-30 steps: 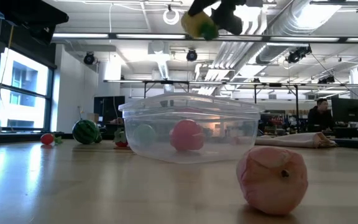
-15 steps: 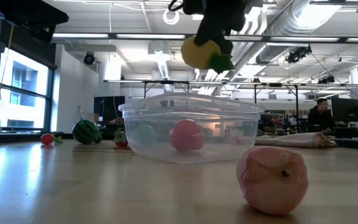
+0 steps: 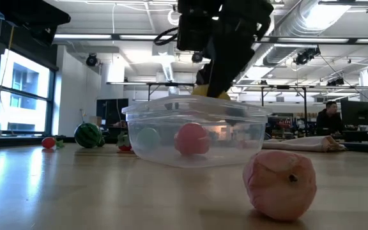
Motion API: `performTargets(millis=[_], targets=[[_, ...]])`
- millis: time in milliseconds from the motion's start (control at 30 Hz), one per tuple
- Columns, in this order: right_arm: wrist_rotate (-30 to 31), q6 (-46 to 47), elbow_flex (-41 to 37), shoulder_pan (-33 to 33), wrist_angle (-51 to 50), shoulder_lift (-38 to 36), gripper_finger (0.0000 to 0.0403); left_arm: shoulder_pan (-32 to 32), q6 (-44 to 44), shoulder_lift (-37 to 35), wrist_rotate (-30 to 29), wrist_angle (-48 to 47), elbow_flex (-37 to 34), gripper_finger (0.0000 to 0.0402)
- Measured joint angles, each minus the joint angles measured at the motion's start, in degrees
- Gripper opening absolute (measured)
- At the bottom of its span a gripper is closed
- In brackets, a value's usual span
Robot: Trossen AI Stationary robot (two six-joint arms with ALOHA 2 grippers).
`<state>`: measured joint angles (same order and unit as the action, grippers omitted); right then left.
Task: Pick and placing Produce into tupperware
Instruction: Put the yellow pineapple into the transparent container
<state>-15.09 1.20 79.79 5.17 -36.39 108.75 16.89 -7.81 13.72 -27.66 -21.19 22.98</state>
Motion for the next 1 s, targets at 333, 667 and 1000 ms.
performTargets(millis=[333, 667, 1000], targets=[[0.39, -10.92, -0.04, 0.91, -2.50, 1.38, 0.0213, 0.02, -0.02, 0.00, 0.00, 0.00, 0.00, 0.0008], [3.81, -14.96, -0.06, 1.62, -3.30, 2.32, 0.0213, 0.01, -0.02, 0.02, 0.00, -0.05, -0.02, 0.0008], [7.33, -13.74, -0.07, 1.62, -3.83, 2.32, 0.0214, 0.00, -0.02, 0.00, 0.00, 0.00, -0.02, 0.0008]])
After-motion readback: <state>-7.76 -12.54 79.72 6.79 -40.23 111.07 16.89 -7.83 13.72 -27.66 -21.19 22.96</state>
